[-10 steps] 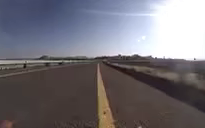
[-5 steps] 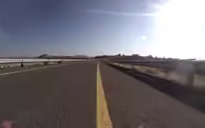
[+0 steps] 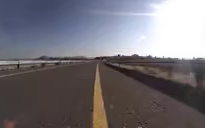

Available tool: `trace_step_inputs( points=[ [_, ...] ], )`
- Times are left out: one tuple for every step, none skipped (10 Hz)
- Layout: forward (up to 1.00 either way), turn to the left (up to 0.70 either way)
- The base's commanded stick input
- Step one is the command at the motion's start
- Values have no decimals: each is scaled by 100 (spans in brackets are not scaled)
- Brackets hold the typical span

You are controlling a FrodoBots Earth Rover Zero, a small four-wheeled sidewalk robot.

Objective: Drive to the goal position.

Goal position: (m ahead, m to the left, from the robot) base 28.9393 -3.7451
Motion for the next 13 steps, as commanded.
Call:
trace_step_inputs(
  points=[
    [70,0],
    [70,0],
    [70,0],
    [70,0],
    [70,0],
    [70,0],
    [70,0],
    [70,0],
    [70,0],
    [70,0],
    [70,0],
    [70,0],
    [70,0]
  ],
)
